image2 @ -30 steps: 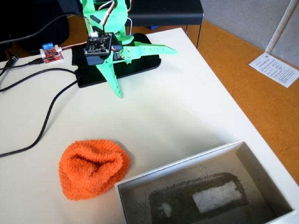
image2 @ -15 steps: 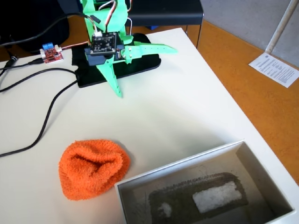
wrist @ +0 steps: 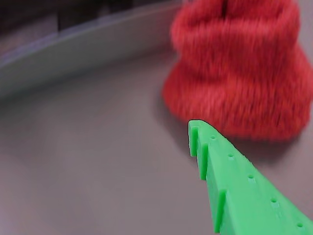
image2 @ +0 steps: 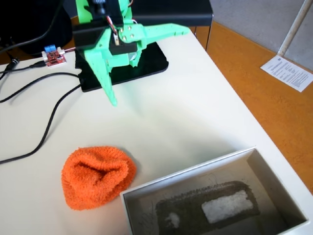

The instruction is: Remove orange objects from table

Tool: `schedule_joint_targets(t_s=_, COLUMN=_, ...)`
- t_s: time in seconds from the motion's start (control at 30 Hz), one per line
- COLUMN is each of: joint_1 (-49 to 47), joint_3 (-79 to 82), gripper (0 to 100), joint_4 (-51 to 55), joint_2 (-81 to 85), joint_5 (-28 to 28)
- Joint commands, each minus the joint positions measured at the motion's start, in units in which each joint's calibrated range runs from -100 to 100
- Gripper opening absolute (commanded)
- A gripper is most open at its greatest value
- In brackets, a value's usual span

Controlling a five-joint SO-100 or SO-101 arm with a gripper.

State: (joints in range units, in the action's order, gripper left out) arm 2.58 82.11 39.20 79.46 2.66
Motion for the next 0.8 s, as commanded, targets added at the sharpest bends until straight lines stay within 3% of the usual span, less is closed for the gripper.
schedule_joint_targets(t_s=0.0, joint_1=2.56, joint_3=-28.43, gripper=88, joint_4=-0.48, joint_2=-26.80, joint_5=3.66)
schedule_joint_targets(t_s=0.13, joint_1=6.18, joint_3=-54.78, gripper=87, joint_4=11.43, joint_2=-48.37, joint_5=4.93)
schedule_joint_targets(t_s=0.27, joint_1=10.69, joint_3=-68.44, gripper=80, joint_4=17.92, joint_2=-63.06, joint_5=4.44)
schedule_joint_targets(t_s=0.47, joint_1=17.64, joint_3=-69.22, gripper=78, joint_4=27.08, joint_2=-74.05, joint_5=0.00)
schedule_joint_targets(t_s=0.77, joint_1=18.97, joint_3=-66.70, gripper=75, joint_4=26.67, joint_2=-81.69, joint_5=-2.10)
